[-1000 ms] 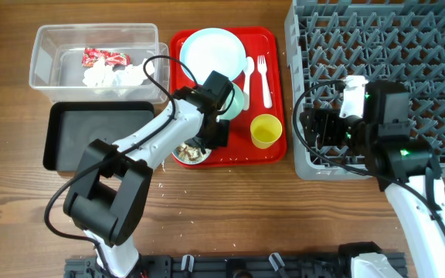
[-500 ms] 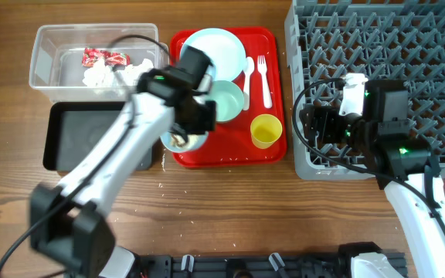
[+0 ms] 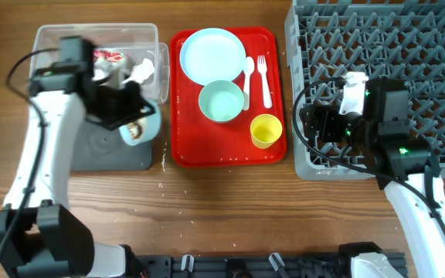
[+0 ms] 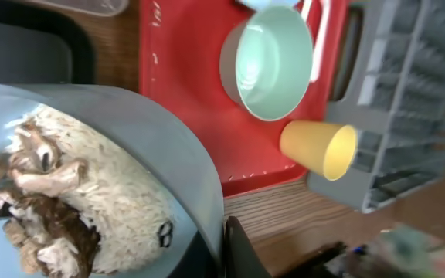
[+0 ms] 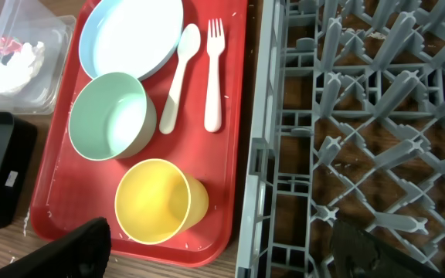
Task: Sort waste into correct bins and load items into the dishwasher rack
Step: 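Tip the scraps bowl over the black tray with the left gripper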
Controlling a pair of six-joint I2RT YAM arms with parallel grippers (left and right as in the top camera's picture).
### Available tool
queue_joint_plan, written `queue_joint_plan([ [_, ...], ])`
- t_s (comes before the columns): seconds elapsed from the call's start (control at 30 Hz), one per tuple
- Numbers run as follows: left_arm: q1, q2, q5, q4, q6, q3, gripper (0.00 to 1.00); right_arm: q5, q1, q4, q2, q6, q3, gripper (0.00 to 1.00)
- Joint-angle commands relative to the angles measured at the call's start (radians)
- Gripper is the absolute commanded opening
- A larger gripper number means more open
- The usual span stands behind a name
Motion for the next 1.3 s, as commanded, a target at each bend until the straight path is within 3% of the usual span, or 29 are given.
queue_joint_plan([
  [0.0,0.152,0.027,0.281,0.045,0.133,-0.073,0.04,0.012,0.004,0.005,0.002,0.013,0.016,0.93],
  [0.27,0.360,0.126,0.571,0.155,0.144,-0.164,0.04,0.012,0.004,0.005,0.002,0.013,0.016,0.93],
  [0.53,0.451,0.176,0.863,0.192,0.133,-0.164,0.04,0.011,0.004,0.005,0.002,0.013,0.016,0.93],
  [0.73,0.489,0.179,0.935,0.190,0.094,-0.164,0.04,0.012,0.004,0.005,0.002,0.013,0.016,0.93],
  [1.27,0.498,0.179,0.935,0.196,-0.052,-0.164,0.04,0.012,0.004,0.002,0.002,0.013,0.016,0.93],
])
